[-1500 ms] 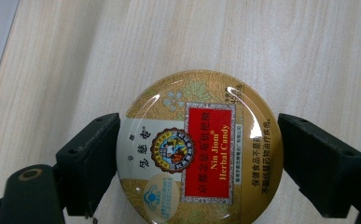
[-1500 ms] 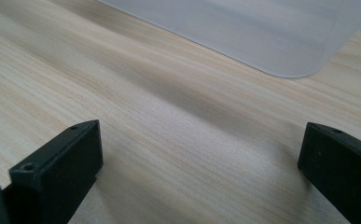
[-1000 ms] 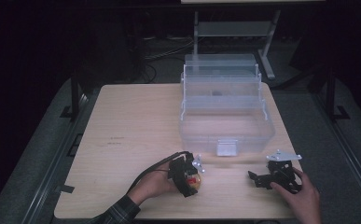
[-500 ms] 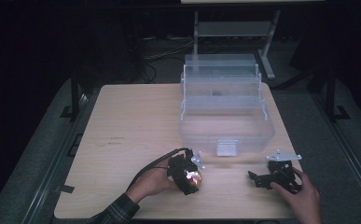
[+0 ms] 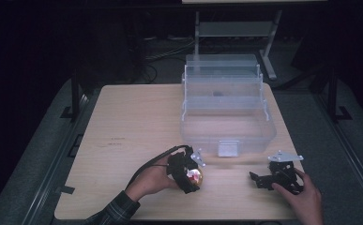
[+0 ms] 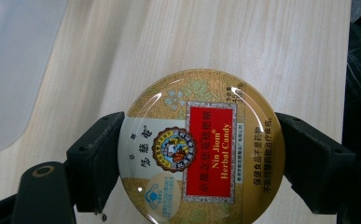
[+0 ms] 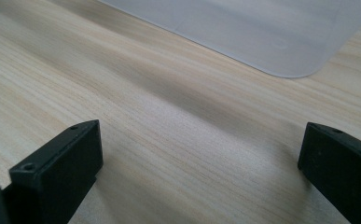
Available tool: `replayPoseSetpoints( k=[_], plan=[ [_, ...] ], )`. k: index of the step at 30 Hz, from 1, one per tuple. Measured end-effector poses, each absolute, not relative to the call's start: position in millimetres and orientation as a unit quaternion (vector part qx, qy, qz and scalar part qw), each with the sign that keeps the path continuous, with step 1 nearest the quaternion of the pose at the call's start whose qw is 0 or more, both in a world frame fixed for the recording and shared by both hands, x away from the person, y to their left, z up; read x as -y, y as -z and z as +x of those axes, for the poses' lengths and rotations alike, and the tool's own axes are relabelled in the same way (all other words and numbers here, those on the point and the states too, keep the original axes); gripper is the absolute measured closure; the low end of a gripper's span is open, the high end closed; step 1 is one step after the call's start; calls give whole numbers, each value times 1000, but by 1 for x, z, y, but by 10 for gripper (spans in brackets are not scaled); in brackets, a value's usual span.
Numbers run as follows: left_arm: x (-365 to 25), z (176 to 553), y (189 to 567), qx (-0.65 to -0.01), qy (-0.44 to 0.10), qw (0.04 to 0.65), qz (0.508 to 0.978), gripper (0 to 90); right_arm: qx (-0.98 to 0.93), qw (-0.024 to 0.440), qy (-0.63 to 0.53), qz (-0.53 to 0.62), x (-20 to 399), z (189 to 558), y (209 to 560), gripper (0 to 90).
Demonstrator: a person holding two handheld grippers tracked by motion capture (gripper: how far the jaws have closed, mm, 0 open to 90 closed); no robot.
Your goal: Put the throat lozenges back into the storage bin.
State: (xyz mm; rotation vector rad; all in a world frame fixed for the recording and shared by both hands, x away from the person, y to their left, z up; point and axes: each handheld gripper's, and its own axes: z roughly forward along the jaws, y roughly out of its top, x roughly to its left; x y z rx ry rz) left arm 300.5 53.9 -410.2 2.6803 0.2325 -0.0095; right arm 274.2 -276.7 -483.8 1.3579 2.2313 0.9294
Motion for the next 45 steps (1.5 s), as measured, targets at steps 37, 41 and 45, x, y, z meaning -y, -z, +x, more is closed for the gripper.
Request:
replayPoseSetpoints(
  k=[37, 41, 45],
  plan=[
    [-49, 320, 366, -83, 0, 229, 970, 196, -791, 182, -330, 482, 277, 274, 484, 0],
    [-49, 325, 361, -83, -2, 227, 970, 196, -791, 183, -330, 481, 277, 274, 484, 0],
    [-50, 329, 356, -85, -3, 229, 970, 196, -791, 183, -330, 481, 277, 274, 484, 0]
  ],
)
